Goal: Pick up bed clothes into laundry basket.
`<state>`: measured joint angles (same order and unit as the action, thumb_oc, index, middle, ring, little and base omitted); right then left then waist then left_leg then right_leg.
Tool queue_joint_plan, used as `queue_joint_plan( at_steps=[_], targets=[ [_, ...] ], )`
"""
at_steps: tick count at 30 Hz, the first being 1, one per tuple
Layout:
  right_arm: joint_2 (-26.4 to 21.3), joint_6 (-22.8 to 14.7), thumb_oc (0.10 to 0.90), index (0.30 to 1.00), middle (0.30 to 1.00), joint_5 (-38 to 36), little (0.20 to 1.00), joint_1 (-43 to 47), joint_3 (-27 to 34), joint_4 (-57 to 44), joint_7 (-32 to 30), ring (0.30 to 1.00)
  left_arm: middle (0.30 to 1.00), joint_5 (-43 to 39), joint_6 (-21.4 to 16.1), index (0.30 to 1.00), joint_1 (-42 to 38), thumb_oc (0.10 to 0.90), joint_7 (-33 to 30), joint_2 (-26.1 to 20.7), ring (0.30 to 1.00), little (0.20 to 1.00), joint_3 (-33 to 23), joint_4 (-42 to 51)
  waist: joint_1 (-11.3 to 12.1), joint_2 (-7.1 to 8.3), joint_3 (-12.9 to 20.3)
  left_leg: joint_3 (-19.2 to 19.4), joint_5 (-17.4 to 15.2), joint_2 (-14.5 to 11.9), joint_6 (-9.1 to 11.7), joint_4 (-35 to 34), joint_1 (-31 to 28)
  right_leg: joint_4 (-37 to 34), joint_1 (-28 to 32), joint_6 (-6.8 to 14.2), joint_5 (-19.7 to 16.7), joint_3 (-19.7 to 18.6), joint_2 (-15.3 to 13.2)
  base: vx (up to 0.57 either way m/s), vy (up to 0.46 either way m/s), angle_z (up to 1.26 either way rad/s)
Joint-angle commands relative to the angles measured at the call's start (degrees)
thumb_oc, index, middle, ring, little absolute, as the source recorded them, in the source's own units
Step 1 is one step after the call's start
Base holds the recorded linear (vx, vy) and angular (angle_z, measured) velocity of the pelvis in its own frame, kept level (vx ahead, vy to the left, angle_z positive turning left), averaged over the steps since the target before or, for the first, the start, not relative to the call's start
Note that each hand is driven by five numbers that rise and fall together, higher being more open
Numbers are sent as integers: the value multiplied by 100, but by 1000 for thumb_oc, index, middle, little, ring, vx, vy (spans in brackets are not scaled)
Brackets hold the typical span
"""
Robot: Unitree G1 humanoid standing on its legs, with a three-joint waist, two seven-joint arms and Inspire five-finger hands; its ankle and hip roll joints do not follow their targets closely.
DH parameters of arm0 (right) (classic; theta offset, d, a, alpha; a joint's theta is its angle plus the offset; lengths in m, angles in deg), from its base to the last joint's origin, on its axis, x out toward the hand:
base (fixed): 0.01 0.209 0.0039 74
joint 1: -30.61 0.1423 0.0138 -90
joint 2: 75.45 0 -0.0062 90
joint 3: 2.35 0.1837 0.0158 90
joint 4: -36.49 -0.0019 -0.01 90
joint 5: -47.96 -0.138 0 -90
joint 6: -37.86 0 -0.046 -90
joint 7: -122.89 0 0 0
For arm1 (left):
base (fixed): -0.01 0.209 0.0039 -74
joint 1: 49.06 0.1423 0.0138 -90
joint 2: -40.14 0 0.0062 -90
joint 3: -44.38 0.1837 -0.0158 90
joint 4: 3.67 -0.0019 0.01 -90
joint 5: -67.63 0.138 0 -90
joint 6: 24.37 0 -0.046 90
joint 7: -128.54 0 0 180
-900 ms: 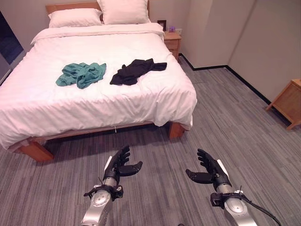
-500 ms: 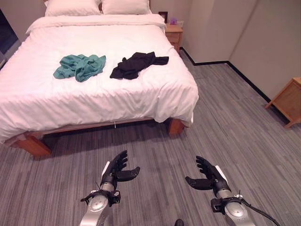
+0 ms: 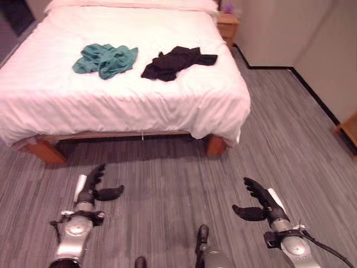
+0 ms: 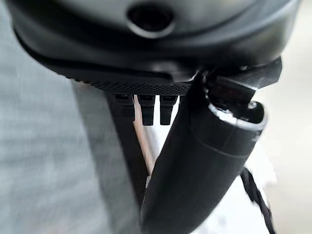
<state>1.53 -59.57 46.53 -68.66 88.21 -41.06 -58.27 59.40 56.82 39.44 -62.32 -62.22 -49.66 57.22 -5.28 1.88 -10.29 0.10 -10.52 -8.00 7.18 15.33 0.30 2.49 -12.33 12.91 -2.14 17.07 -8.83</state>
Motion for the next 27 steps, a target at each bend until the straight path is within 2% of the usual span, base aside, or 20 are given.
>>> queue_joint_plan(
  at_steps=[1,2,3,4,5,6,8,11,12,13,15,17,18,19,20,23,24,25,26,27],
  targets=[
    [-411,-507,800,900,900,84,900,274,17,-421,46,900,900,233,-738,900,-416,800,-114,2,900,900,72,573,-187,-336,330,322,1102,-80,108,-967,-1952,-589,220,-253,-1240,26,116,355,-193,25],
    [-411,-506,800,900,900,83,900,274,18,-423,47,900,900,235,-735,900,-413,800,-114,3,900,900,70,579,-212,-312,342,289,1130,-59,111,-964,-1918,-595,207,-262,-1255,43,85,341,-266,21],
    [-453,-519,800,900,900,84,900,259,25,-489,60,900,900,241,-723,900,-374,800,-106,31,900,900,58,603,-175,-276,316,256,1669,-116,319,-42,-1483,-639,443,-430,-1108,135,118,269,-258,-10],
    [-505,-533,800,900,900,40,900,218,40,-552,86,900,900,234,-735,900,-344,800,-106,39,900,900,44,620,-104,-207,256,281,1978,-137,416,813,-1156,-672,677,-589,-940,146,152,265,-255,-27],
    [-503,-531,800,900,900,38,900,216,46,-557,89,900,900,235,-734,900,-348,800,-106,37,900,900,46,622,-127,-177,267,249,2003,-105,412,831,-1108,-678,659,-595,-959,165,114,394,-322,-16],
    [-539,-531,800,900,900,-79,900,311,3,-502,70,900,900,191,-755,900,-387,800,-173,62,900,900,66,583,30,-4,156,419,2056,-102,327,1876,-553,-739,1056,-773,-645,84,147,338,-249,-7],
    [-524,-467,800,900,900,-128,900,450,-54,-434,40,900,900,58,-758,900,-400,800,-185,133,900,900,95,563,223,158,27,662,1729,18,134,2228,113,-749,1335,-829,-428,-103,95,430,-192,-45],
    [-486,-455,800,900,900,-126,900,464,-92,-414,42,900,900,40,-782,900,-290,800,-151,210,900,900,112,647,400,146,3,838,1537,104,11,1813,667,-749,1569,-789,-221,-318,137,378,40,-68],
    [-435,-493,800,900,900,-88,900,517,-167,-303,18,900,900,127,-781,900,-120,800,-96,305,900,900,151,800,582,38,59,1130,1375,158,-218,406,1027,-749,1810,-629,15,-477,196,611,140,-43],
    [-440,-499,800,900,900,-87,900,514,-175,-293,15,900,900,132,-775,900,-101,800,-96,312,900,900,149,814,606,58,66,1174,1381,188,-229,324,959,-749,1821,-614,31,-507,165,632,174,-29],
    [-420,-521,800,900,900,-39,900,575,-259,-143,-21,900,900,352,-716,900,21,800,-66,336,900,900,222,915,800,-77,114,1397,1879,223,-194,-966,1090,-749,2112,-532,292,-590,347,489,131,-28],
    [-382,-543,800,900,900,-42,900,616,-285,-109,-50,900,900,512,-683,900,33,800,-69,368,900,900,307,936,933,-137,124,1713,2293,48,-115,-1768,1312,-749,2415,-460,505,-592,385,442,109,-10],
    [-381,-544,800,900,900,-42,900,616,-285,-108,-50,900,900,513,-683,900,33,800,-70,367,900,900,308,936,940,-130,117,1724,2311,58,-115,-1803,1284,-749,2424,-457,508,-598,377,335,81,-15],
    [-390,-552,800,900,900,-52,900,655,-267,-91,-87,900,900,607,-640,900,18,800,-91,349,900,900,323,938,992,-126,104,1913,2357,-96,-95,-1921,1497,-749,2567,-409,584,-585,369,535,147,-33],
    [-381,-554,800,900,900,-100,900,668,-218,-113,-97,900,900,606,-593,900,61,800,-106,343,900,900,254,936,1094,-102,141,2145,2491,-416,-66,-1973,1781,-749,2873,-302,751,-613,339,535,144,-31],
    [-373,-530,800,900,900,-94,900,612,-169,-164,-31,900,900,557,-550,900,226,800,-97,310,900,900,52,968,1172,-86,276,2240,2692,-521,-39,-2007,1663,-749,3092,-231,836,-747,350,698,199,-29],
    [-284,-457,800,900,900,11,900,491,-112,-113,28,900,900,444,-544,900,405,800,-77,250,900,900,-165,970,1255,170,416,2358,2818,-423,-166,-1915,1519,-749,3386,-101,522,-910,91,533,131,-24],
    [-275,-456,800,900,900,14,900,494,-117,-113,26,900,900,441,-543,900,409,800,-75,240,900,900,-171,972,1285,175,420,2395,2835,-435,-174,-1933,1508,-749,3366,-99,506,-946,85,692,176,-35],
    [-229,-430,800,900,900,43,900,489,-110,-79,17,900,900,376,-517,900,431,800,-64,207,900,900,-211,960,1304,317,424,2446,2781,-345,-244,-1874,1466,-561,3406,41,185,-926,-79,154,48,-39],
    [-221,-429,800,900,900,45,900,494,-114,-78,16,900,900,373,-516,900,432,800,-62,198,900,900,-218,962,1331,321,430,2479,2798,-358,-252,-1889,1462,-579,3390,44,159,-958,-82,364,98,-42]
  ],
)
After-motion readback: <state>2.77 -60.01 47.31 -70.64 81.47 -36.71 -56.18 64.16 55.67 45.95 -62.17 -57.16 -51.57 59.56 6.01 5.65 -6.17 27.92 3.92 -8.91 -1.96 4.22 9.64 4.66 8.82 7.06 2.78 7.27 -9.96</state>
